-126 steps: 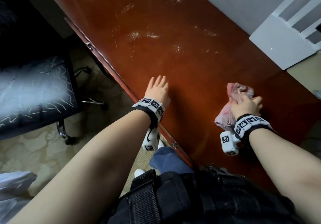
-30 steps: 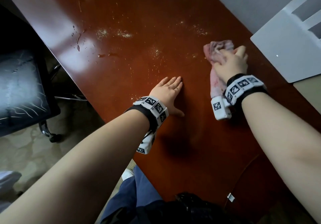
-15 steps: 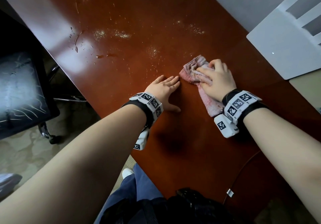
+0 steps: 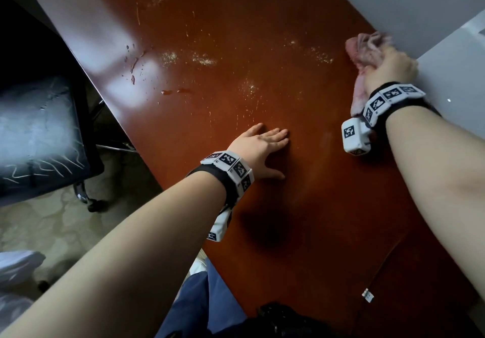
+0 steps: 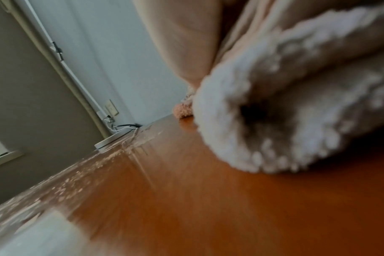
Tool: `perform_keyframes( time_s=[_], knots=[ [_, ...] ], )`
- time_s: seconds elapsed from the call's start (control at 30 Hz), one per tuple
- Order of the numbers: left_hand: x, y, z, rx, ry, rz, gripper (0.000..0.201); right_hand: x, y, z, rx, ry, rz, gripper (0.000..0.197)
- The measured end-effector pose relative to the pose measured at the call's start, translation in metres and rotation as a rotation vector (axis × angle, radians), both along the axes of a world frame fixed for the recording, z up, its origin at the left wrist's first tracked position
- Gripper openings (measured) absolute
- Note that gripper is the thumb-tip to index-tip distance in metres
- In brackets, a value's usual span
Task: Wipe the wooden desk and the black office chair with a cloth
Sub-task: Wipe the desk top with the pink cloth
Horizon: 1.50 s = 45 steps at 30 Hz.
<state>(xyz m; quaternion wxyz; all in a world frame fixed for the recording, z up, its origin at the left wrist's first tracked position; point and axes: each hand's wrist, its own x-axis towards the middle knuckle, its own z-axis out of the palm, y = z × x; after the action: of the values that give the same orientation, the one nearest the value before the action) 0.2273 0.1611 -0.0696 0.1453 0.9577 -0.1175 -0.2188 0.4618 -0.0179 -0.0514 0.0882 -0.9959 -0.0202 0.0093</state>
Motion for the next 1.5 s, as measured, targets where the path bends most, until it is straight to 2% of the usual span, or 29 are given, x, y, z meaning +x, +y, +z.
perform_keyframes(
  time_s=[0.2, 0.37, 0.5, 0.77, 1.0, 1.13, 1.3, 1.43, 1.5],
  knots=[
    [0.0, -0.001, -0.001, 0.006, 0.009, -0.009, 0.089, 0.01, 0.009, -0.003, -0.031, 0.023, -0.053, 0.053],
    [0.0, -0.003, 0.003, 0.027, 0.025, -0.009, 0.089, -0.013, -0.002, 0.001, -0.049, 0.049, 0.053, 0.055],
    [-0.002, -0.007, 0.009, 0.104, 0.035, -0.025, 0.088, -0.054, -0.001, 0.001, -0.085, 0.079, 0.16, 0.048],
    [-0.022, -0.02, 0.025, 0.273, 0.052, -0.066, 0.076, -0.152, 0.015, -0.001, -0.131, 0.098, 0.224, 0.053],
    [-0.078, -0.005, 0.027, 0.325, 0.018, -0.157, 0.074, -0.222, 0.025, -0.001, -0.159, 0.101, 0.217, 0.055],
    [-0.116, 0.015, 0.023, 0.313, -0.025, -0.155, 0.079, -0.263, 0.033, -0.002, -0.156, 0.096, 0.195, 0.055],
    [-0.154, 0.045, 0.026, 0.272, -0.08, -0.046, 0.09, -0.312, 0.045, -0.003, -0.123, 0.076, 0.161, 0.052],
    [-0.169, 0.072, 0.026, 0.169, -0.116, 0.263, 0.061, -0.347, 0.048, -0.003, -0.07, 0.075, 0.18, 0.048],
    [-0.171, 0.085, 0.023, 0.17, -0.079, 0.395, 0.055, -0.365, 0.043, -0.004, -0.075, 0.072, 0.219, 0.049]
  ],
)
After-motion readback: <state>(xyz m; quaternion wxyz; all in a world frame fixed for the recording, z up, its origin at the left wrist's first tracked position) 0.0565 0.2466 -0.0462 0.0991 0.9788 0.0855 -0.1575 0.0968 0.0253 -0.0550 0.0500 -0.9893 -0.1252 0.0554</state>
